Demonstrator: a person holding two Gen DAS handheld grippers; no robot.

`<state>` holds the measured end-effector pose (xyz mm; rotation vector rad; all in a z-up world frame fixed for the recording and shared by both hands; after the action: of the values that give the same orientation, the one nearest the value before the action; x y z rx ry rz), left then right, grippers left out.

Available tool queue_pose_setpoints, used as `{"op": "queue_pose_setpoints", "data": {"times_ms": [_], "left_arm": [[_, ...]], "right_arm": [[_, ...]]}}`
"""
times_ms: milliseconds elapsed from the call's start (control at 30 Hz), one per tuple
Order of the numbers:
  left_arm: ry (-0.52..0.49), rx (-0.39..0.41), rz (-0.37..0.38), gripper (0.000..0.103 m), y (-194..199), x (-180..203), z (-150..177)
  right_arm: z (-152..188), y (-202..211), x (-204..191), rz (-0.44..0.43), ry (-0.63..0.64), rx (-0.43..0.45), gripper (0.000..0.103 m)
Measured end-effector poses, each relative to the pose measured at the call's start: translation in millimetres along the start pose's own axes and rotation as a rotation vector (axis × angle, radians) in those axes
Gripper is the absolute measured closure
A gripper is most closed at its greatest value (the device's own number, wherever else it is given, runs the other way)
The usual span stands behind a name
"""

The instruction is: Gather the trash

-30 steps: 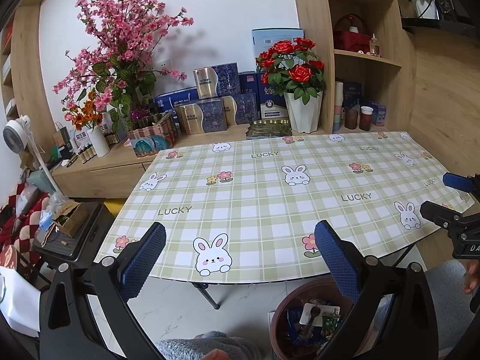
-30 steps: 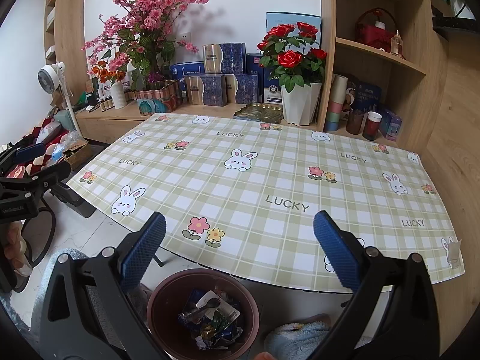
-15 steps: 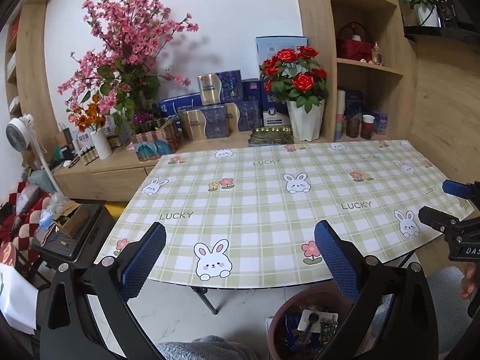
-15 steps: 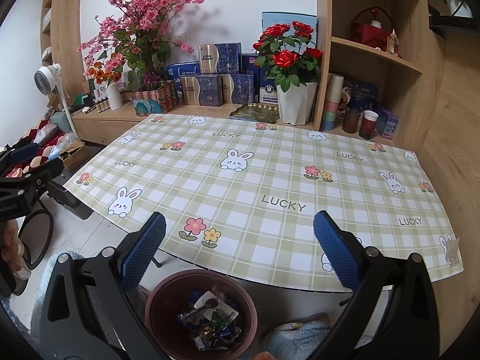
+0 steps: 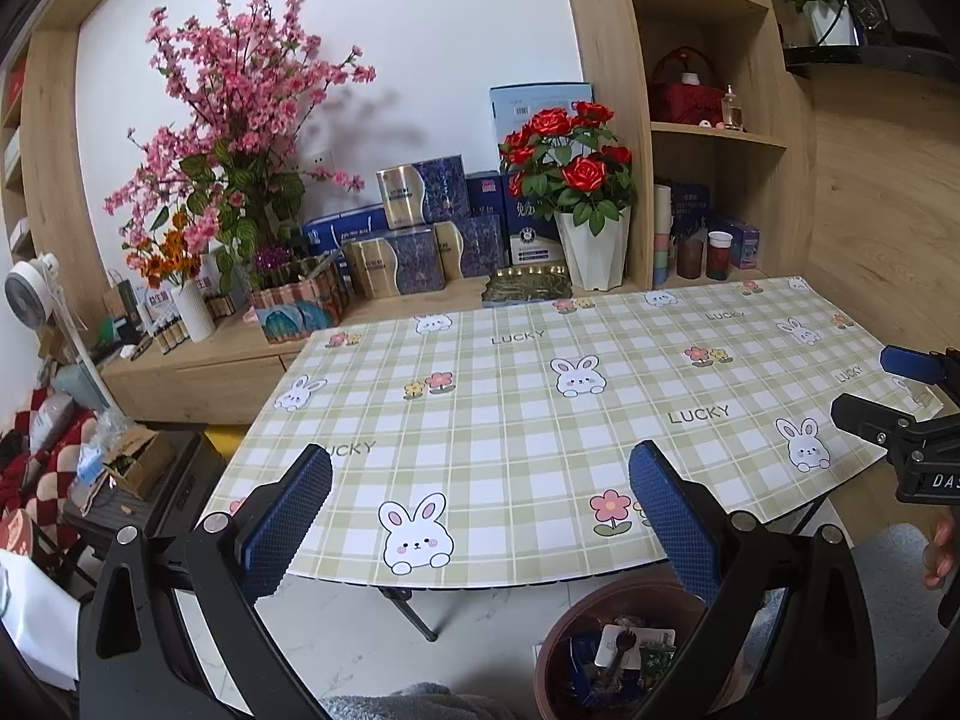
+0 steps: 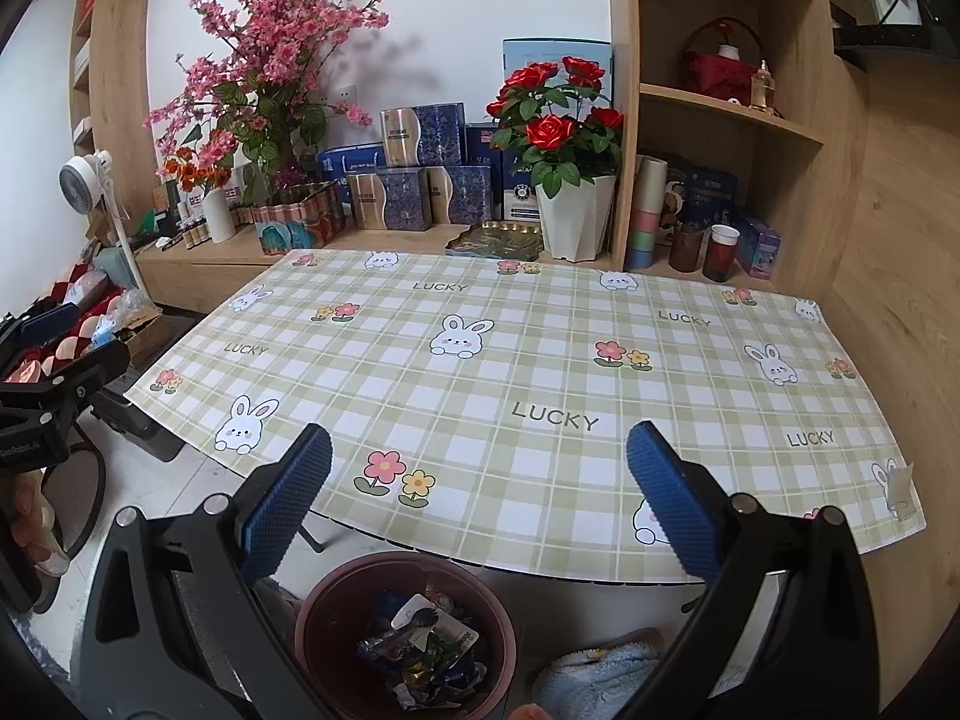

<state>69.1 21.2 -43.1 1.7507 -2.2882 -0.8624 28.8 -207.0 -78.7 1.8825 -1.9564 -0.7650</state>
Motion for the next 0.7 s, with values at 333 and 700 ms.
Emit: {"op": "queue_pose_setpoints", "data": {"times_ms": [333,700], "left_arm": [[0.001,-0.012,0.01,0.006,-0.9,2.4,1.4],[0.002,-0.022,-0.003,0.006,-2.4,0.2,1.7]], "right_arm": [[0.7,2.5,5.0,0.003,-0.024,-0.001,0.006],[1.4,2.4,5.4,0.0,-0.029,-0.005,0.006]]}}
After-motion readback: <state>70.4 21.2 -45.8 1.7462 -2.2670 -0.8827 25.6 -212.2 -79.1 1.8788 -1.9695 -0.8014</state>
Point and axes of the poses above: each gripper's, at about its wrist camera, not at the fingertips, and y roughly against the way its jaws point, x to its right, z to its underside, the point moved 8 cm from there along -y, roughly the way its jaws point, and after that the axes turned 5 degrees about -y, right-handed, at the moved point
